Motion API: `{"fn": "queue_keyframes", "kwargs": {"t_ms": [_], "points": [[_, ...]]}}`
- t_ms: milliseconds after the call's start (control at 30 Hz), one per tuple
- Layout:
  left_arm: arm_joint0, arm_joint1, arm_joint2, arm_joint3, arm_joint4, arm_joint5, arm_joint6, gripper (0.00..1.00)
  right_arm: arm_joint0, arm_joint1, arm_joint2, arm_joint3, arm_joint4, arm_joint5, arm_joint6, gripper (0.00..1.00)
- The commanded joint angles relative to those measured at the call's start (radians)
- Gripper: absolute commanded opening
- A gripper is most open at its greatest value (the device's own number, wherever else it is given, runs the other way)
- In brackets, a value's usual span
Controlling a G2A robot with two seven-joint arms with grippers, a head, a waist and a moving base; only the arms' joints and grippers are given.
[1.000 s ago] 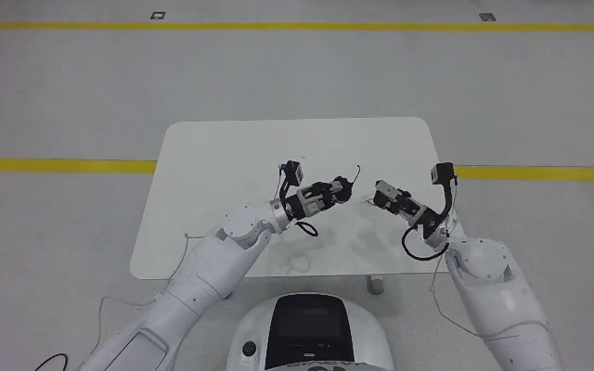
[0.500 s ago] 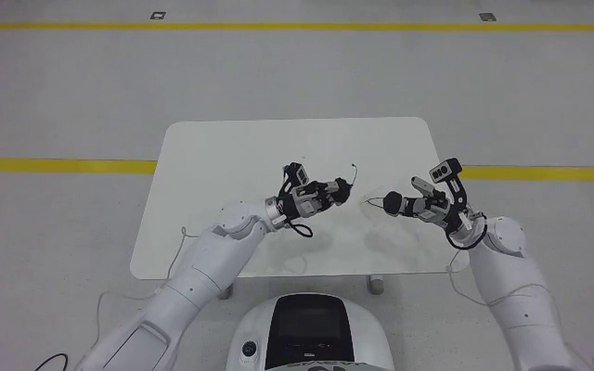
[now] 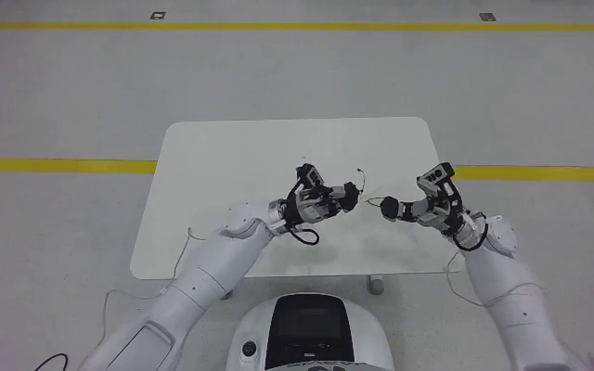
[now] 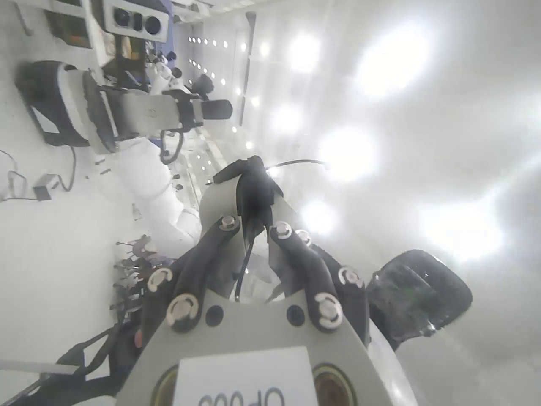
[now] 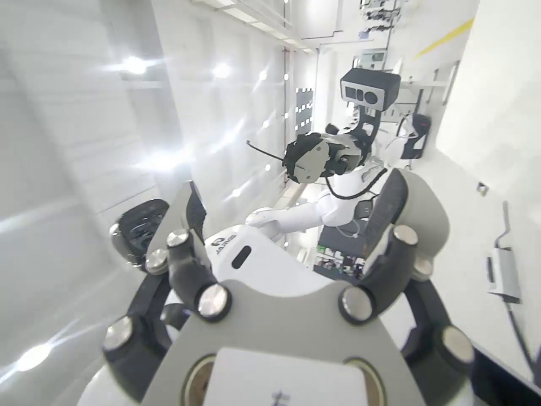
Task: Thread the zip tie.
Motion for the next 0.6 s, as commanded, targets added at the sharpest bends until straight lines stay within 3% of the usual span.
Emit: {"fn": "queue_keyframes", "kwargs": {"t_ms": [0,67,133,333,433,567], "points": [[-0.020,-0.009,0.009,0.048,-0.040,0.002,-0.025,0.00,0.010,0.001,-0.025,0.018,0.049,0.022,-0.003,1.00],[-0.036,-0.020,0.019,0.084,-0.088,0.011,-0.070,0.00,0.016,0.003,-0.056,0.020,0.091,0.046,-0.003,1.00],[-0.052,-0.025,0.032,0.113,-0.077,0.016,-0.093,0.00,0.017,0.007,-0.081,0.003,0.105,0.057,-0.003,1.00],[-0.052,-0.025,0.032,0.113,-0.077,0.016,-0.093,0.00,0.017,0.007,-0.081,0.003,0.105,0.057,-0.003,1.00],[-0.025,-0.026,0.012,0.089,-0.150,0.034,-0.076,0.00,0.017,0.007,-0.081,0.003,0.105,0.057,-0.003,1.00],[-0.001,-0.028,-0.007,0.074,-0.239,0.062,-0.135,0.00,0.017,0.007,-0.081,0.003,0.105,0.057,-0.003,1.00]]}}
